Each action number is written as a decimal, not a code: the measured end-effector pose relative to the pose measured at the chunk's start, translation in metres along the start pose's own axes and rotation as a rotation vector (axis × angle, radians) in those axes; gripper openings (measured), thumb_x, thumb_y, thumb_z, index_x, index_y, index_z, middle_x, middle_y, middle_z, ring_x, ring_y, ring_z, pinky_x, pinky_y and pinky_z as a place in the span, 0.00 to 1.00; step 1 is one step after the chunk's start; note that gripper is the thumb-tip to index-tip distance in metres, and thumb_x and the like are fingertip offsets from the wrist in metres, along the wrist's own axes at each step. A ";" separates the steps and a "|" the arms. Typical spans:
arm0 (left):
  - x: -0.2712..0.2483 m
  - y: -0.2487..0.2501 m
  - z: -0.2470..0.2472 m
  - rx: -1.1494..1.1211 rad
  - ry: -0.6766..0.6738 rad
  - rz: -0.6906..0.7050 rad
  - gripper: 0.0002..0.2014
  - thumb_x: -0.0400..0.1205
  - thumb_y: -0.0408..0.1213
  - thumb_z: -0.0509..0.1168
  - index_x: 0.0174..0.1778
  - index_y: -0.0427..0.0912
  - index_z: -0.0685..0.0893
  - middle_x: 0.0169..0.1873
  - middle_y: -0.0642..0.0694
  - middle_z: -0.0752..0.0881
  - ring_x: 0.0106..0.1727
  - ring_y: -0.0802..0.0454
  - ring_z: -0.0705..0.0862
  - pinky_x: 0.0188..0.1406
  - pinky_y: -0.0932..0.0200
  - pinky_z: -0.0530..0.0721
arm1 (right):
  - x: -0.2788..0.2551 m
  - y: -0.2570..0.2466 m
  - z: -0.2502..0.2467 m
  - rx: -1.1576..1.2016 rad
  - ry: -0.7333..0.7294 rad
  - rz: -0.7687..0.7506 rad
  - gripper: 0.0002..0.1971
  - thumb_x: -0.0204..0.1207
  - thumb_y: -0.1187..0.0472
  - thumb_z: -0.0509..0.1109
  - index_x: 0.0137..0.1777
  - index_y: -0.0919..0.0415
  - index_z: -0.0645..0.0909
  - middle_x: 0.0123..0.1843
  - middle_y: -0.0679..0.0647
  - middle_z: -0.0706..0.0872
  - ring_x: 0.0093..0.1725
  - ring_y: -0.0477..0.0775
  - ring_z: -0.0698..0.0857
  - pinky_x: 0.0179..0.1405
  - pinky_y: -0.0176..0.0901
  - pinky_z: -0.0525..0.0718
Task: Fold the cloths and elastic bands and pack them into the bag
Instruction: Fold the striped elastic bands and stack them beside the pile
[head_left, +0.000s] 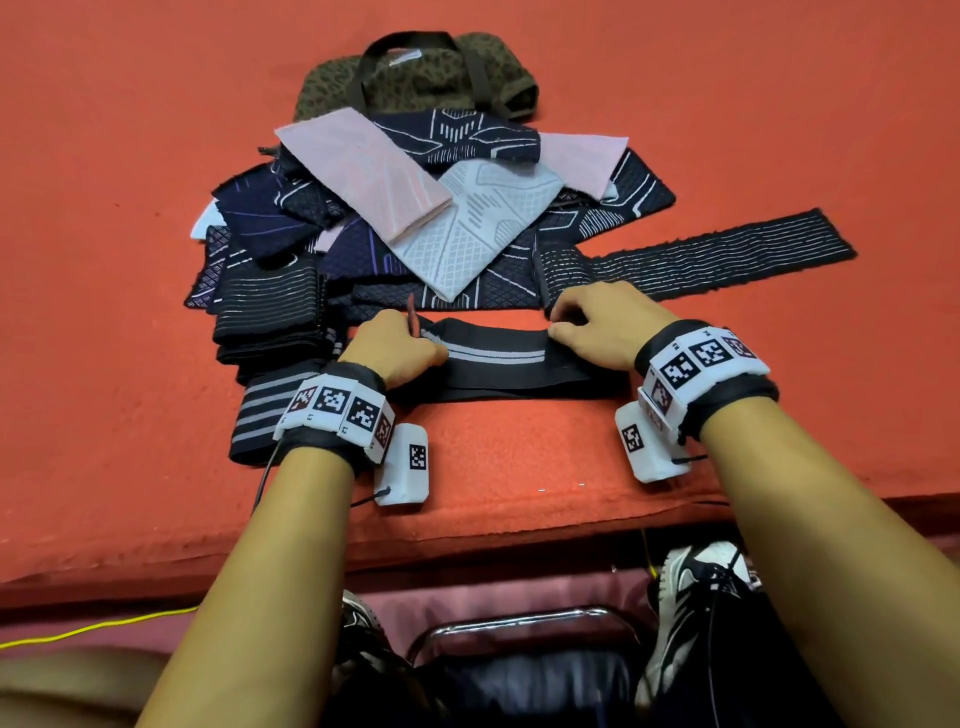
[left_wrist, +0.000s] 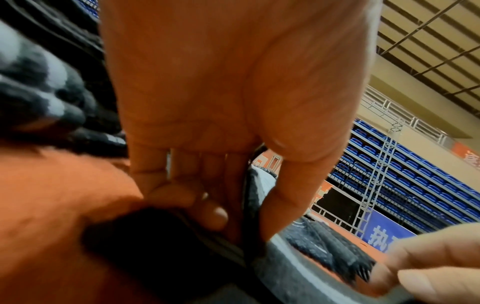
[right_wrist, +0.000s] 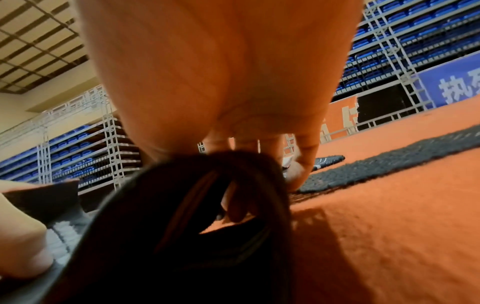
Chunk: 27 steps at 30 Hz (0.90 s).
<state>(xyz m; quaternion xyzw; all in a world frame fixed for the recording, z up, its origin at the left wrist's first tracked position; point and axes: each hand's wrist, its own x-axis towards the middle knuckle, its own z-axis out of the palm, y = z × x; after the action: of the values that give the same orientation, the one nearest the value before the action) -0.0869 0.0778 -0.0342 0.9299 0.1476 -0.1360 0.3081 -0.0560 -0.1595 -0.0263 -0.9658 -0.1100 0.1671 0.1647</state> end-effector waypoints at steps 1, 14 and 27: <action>0.000 -0.001 0.000 0.003 0.005 -0.008 0.10 0.75 0.40 0.72 0.43 0.35 0.88 0.40 0.41 0.89 0.48 0.41 0.87 0.38 0.56 0.80 | -0.001 -0.001 -0.002 0.030 -0.025 0.011 0.12 0.74 0.50 0.66 0.57 0.44 0.83 0.58 0.50 0.87 0.60 0.58 0.82 0.63 0.52 0.80; 0.000 -0.002 0.003 -0.074 -0.044 0.030 0.10 0.75 0.39 0.73 0.47 0.39 0.90 0.45 0.44 0.91 0.49 0.47 0.88 0.47 0.57 0.83 | -0.005 -0.002 -0.010 -0.116 -0.006 0.102 0.26 0.68 0.58 0.65 0.67 0.39 0.83 0.63 0.56 0.85 0.63 0.65 0.82 0.61 0.52 0.79; 0.004 -0.014 -0.006 -0.015 -0.019 -0.068 0.10 0.71 0.41 0.75 0.43 0.39 0.89 0.44 0.41 0.90 0.49 0.42 0.88 0.51 0.51 0.87 | -0.003 -0.038 0.009 -0.306 0.092 -0.115 0.18 0.74 0.59 0.66 0.63 0.44 0.83 0.61 0.53 0.81 0.65 0.61 0.75 0.65 0.59 0.66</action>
<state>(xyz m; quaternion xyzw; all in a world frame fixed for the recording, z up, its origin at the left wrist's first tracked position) -0.0875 0.0925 -0.0383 0.9208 0.1770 -0.1542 0.3116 -0.0678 -0.1222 -0.0200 -0.9784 -0.1817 0.0942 0.0301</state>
